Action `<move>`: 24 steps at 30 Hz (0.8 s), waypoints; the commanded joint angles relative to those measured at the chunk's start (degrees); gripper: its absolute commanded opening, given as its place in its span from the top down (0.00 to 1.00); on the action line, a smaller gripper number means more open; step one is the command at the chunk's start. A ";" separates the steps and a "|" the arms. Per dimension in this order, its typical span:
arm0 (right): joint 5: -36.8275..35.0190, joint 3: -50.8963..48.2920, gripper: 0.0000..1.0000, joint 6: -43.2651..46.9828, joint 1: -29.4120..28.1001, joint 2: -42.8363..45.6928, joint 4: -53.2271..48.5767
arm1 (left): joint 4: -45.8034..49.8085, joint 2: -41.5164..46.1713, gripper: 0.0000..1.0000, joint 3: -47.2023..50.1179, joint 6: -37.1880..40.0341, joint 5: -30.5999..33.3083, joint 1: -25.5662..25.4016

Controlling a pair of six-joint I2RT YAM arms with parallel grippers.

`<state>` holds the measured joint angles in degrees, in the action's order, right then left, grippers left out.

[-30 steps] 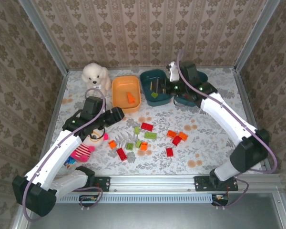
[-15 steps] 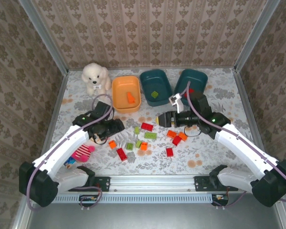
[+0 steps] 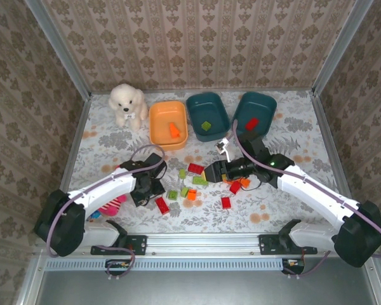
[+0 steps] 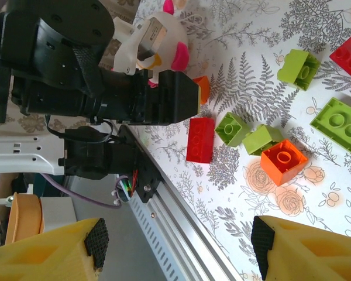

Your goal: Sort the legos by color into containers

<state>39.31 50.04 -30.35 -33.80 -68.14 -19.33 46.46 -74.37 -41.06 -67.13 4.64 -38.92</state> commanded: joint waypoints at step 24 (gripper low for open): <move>-10.40 1.48 0.30 -7.08 0.21 3.95 9.26 | -1.44 -3.70 0.75 -13.63 10.77 7.95 0.97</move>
<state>35.51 50.96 -33.71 -33.91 -67.35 -15.77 42.17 -79.11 -48.29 -61.58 10.00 -38.22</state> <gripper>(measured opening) 0.695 0.332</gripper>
